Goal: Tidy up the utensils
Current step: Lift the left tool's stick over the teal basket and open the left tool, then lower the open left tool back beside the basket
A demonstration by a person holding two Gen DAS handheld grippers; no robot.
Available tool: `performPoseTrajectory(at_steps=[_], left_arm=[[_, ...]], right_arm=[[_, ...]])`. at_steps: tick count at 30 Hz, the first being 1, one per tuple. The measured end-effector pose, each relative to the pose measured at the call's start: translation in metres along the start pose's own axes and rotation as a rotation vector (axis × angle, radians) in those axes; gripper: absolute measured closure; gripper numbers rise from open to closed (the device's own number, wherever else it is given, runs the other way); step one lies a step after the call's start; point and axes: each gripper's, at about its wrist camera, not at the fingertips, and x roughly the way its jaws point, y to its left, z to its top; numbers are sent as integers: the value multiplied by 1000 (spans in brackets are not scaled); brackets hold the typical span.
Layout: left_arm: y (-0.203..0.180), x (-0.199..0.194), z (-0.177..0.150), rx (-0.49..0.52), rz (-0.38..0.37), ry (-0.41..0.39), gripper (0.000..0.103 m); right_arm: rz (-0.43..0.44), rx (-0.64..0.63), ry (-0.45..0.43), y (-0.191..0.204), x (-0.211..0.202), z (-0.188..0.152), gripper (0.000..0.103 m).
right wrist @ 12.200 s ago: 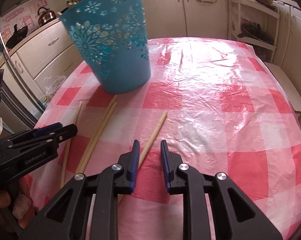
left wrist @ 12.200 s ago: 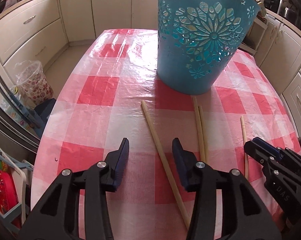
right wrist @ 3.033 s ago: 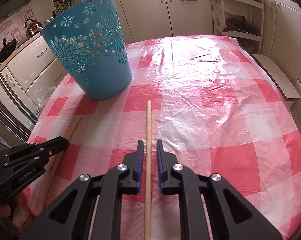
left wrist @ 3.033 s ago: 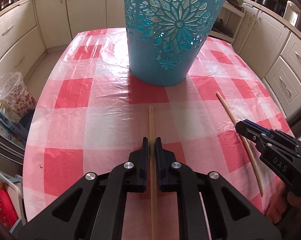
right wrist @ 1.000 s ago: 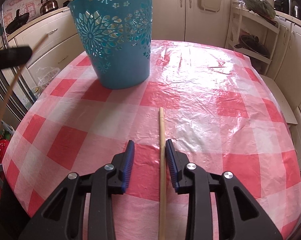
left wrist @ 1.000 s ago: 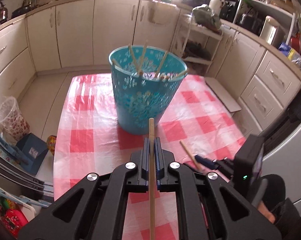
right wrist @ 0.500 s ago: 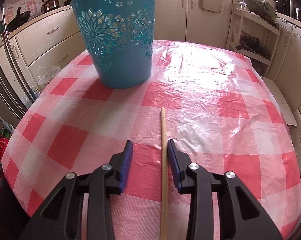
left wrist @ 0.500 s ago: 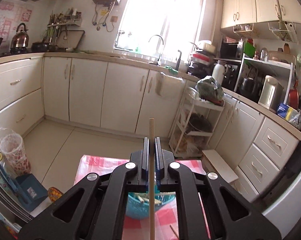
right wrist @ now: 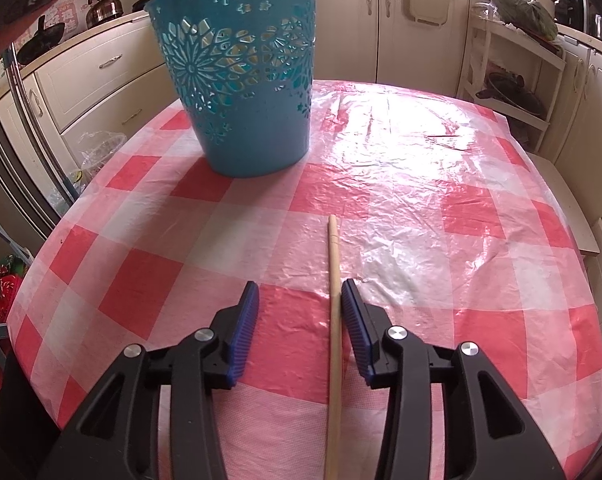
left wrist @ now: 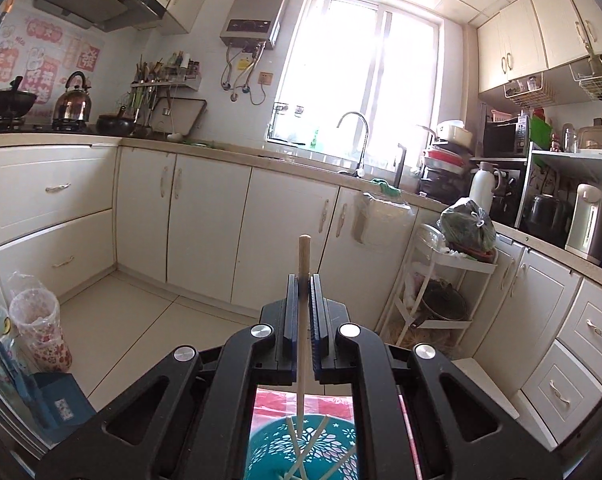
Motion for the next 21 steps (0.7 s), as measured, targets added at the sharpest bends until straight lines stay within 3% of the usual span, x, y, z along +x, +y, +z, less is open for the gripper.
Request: performPoseTrajectory(at_steps=[8, 14, 15, 17, 18, 19, 21], left_arm=[[-3, 19, -39, 26, -5, 87, 98], [-11, 27, -64, 124, -13, 208, 96], [-12, 26, -69, 138, -14, 231, 92], [-13, 21, -74, 156, 0, 244, 73], [-12, 15, -76, 159, 10, 238, 55], [-9, 7, -76, 159, 20, 223, 44], [-1, -12, -76, 153, 37, 203, 37]], right_arm=[[15, 10, -1, -3, 0, 0, 59], [16, 6, 0, -2, 1, 0, 58], [16, 6, 0, -2, 1, 0, 58], [17, 6, 0, -3, 1, 0, 58], [17, 7, 0, -3, 1, 0, 58], [20, 8, -1, -3, 1, 0, 58], [30, 16, -2, -5, 0, 0, 58]])
